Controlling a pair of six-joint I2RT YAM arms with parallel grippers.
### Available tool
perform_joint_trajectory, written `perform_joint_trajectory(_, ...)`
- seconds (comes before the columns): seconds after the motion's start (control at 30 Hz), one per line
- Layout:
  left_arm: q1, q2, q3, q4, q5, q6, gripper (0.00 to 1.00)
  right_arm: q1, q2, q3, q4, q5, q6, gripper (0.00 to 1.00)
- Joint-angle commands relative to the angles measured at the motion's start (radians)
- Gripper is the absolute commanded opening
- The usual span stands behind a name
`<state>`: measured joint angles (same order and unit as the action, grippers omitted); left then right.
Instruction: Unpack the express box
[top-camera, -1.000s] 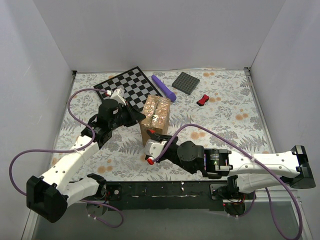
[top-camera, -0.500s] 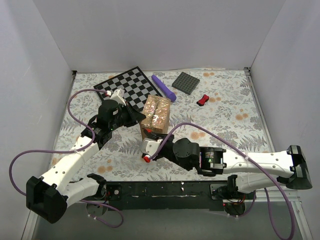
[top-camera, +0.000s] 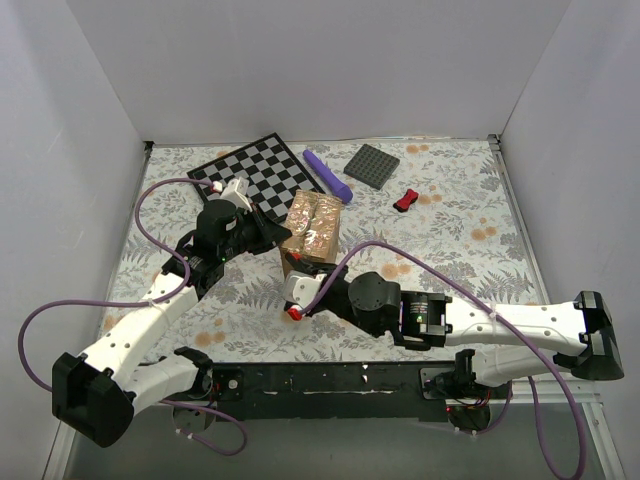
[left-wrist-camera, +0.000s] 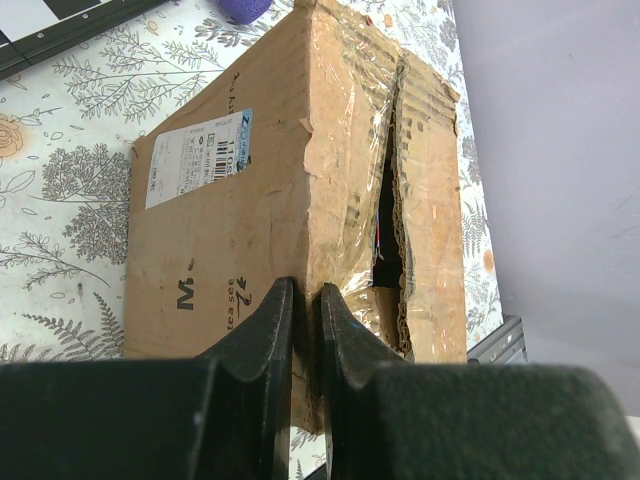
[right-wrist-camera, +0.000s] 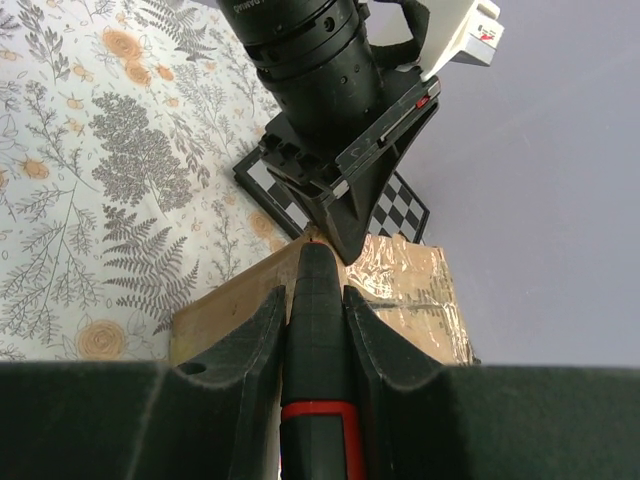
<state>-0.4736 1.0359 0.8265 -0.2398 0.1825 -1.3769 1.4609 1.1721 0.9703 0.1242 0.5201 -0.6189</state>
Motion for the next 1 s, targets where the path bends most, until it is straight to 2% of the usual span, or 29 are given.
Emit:
perform_joint_trajectory(0.0,-0.007,-0.008,-0.027,-0.038,-0.009,0.024,0.0,-0.002,-0.029,0.01,0.095,0.015,-0.024,0.01)
perform_joint_trajectory(0.97,-0.008,-0.01,-0.024,-0.027,-0.017,0.009,0.0,-0.017,-0.068,-0.033,-0.012,0.012,0.044,0.01)
